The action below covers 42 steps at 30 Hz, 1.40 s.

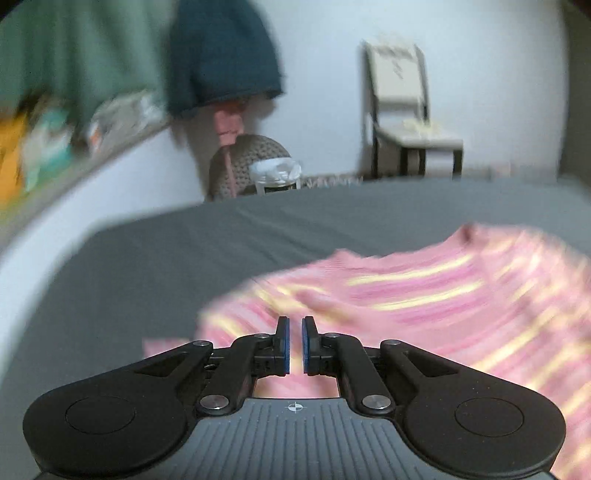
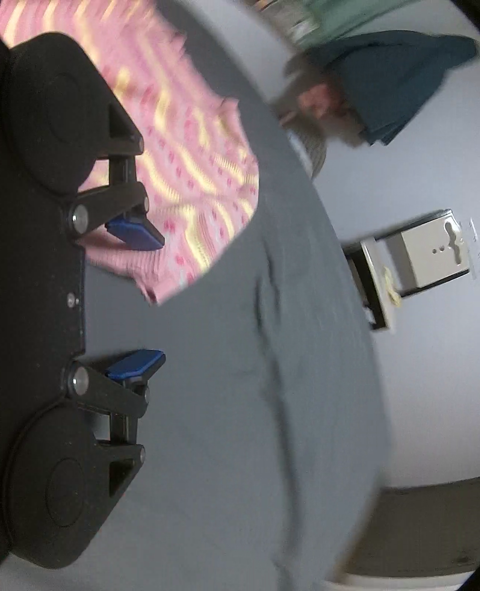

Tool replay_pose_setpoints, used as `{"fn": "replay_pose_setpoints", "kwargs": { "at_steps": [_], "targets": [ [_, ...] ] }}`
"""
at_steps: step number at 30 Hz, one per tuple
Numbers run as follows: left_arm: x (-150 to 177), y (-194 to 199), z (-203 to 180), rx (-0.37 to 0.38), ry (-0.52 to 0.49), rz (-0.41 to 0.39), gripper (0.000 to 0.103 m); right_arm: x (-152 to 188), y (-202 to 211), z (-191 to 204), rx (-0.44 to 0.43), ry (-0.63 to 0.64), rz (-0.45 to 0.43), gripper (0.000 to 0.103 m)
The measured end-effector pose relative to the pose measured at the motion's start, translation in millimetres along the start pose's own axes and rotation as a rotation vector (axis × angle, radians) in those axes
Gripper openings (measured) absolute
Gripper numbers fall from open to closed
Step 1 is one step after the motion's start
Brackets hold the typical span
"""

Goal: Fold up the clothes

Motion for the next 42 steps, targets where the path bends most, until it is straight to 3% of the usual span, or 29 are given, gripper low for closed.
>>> {"fn": "replay_pose_setpoints", "kwargs": {
  "at_steps": [3, 5, 8, 10, 11, 15, 18, 19, 20, 21, 23, 25, 28, 33, 36, 37, 38, 39, 40, 42],
  "targets": [
    [29, 15, -17, 0.079, 0.291, -0.033, 0.006, -10, -9, -10, -0.135, -0.160, 0.022, 0.056],
    [48, 17, -36, 0.120, 0.395, -0.052, 0.006, -14, -9, -18, -0.163, -0.268, 0.022, 0.054],
    [58, 3, -59, 0.187, 0.299, -0.034, 0.006, -20, -10, -30, -0.157, -0.379, 0.011, 0.050],
    [57, -4, -77, 0.242, 0.242, -0.026, 0.006, -17, -14, -34, -0.118, -0.328, 0.026, 0.034],
    [56, -4, -83, 0.271, 0.242, -0.034, 0.006, -16, -14, -32, -0.101, -0.282, 0.031, 0.031],
    [48, -14, -99, 0.365, 0.267, -0.082, 0.006, -11, -19, -11, -0.112, -0.120, 0.090, 0.031],
    [38, -18, -106, 0.369, 0.208, -0.111, 0.006, -7, -24, 1, -0.078, -0.070, 0.079, 0.031],
    [37, -17, -108, 0.367, 0.187, -0.116, 0.006, -6, -25, 6, -0.057, -0.048, 0.073, 0.021],
    [36, -17, -109, 0.366, 0.165, -0.122, 0.006, -5, -27, 10, -0.036, -0.021, 0.077, 0.005],
    [36, -13, -111, 0.361, 0.148, -0.123, 0.006, -6, -27, 13, -0.013, 0.008, 0.076, 0.004],
    [35, -9, -113, 0.354, 0.103, -0.124, 0.006, -15, -20, 17, 0.041, 0.071, 0.009, 0.004],
    [32, -3, -111, 0.345, 0.079, -0.130, 0.006, -32, -3, 24, 0.099, 0.172, -0.114, 0.004],
    [28, -1, -107, 0.359, 0.099, -0.132, 0.006, -54, 5, 31, 0.160, 0.249, -0.193, 0.004],
    [30, -3, -109, 0.371, 0.098, -0.124, 0.006, -59, -42, 26, 0.268, 0.359, -0.079, 0.004],
    [30, -6, -110, 0.380, 0.097, -0.115, 0.006, -54, -61, 14, 0.276, 0.327, -0.005, 0.005],
    [30, -7, -110, 0.383, 0.098, -0.111, 0.006, -54, -60, 11, 0.272, 0.308, 0.002, 0.010],
    [30, -7, -111, 0.386, 0.099, -0.108, 0.006, -55, -55, 11, 0.271, 0.293, 0.010, 0.029],
    [29, -7, -110, 0.392, 0.104, -0.106, 0.006, -57, -50, 10, 0.270, 0.277, 0.018, 0.040],
    [28, -8, -110, 0.398, 0.109, -0.105, 0.006, -58, -44, 10, 0.270, 0.261, 0.025, 0.047],
    [26, -7, -109, 0.415, 0.124, -0.105, 0.006, -56, -25, 20, 0.226, 0.294, 0.041, 0.047]
  ]
}}
Point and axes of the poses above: each gripper's, at about its wrist camera, not at the fingertips, and y roughly against the way its jaws point, z to its left, x to its underside, the point moved 6 cm from there along -y, roughly the way its jaws point, and after that the axes turned 12 degrees about -y, right-handed, at the moved point
